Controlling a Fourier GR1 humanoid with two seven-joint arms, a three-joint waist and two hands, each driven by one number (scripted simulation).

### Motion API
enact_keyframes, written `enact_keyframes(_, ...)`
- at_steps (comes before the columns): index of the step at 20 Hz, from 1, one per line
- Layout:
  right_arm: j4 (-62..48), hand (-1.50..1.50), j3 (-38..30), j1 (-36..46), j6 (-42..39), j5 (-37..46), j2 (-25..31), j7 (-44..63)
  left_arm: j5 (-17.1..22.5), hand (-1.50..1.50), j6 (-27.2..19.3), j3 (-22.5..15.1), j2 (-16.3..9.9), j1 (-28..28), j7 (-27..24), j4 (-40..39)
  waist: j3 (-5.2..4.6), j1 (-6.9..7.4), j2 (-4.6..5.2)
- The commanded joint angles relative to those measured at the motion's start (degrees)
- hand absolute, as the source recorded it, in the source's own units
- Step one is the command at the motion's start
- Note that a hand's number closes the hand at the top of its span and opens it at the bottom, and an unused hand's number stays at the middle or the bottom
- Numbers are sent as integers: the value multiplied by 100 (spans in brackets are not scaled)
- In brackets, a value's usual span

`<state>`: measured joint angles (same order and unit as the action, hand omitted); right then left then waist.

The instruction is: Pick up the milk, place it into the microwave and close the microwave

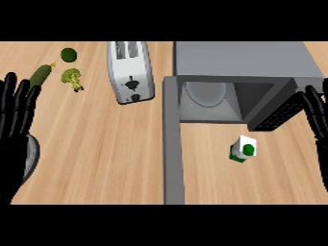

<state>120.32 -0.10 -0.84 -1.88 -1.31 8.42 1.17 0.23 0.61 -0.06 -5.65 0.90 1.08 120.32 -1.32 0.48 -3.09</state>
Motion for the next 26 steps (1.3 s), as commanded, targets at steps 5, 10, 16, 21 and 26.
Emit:
enact_keyframes(5, 176, -150, 222, -671, 46, 178, -386, -557, -489, -150, -266, -327, 313, 100, -347, -155, 134, -72, 309)
enact_keyframes(10, 893, -150, 128, -1436, -671, -696, -68, -437, 201, -150, -821, -488, 557, -1044, 428, 726, 136, -59, 283)
enact_keyframes(16, 1277, -150, 355, -2018, -535, -196, -318, -456, 708, -150, -267, -301, 387, -1952, 18, 1189, 132, -52, 296)
enact_keyframes(21, 1107, -150, 824, -2341, -443, 461, -522, -852, 906, -150, 171, -283, 425, -3144, -753, 1520, 130, -21, 291)
enact_keyframes(26, 654, -150, 1029, -2284, -211, 1138, -676, -1194, 1583, -150, 625, 328, 231, -3462, -965, 1516, 129, 5, 296)
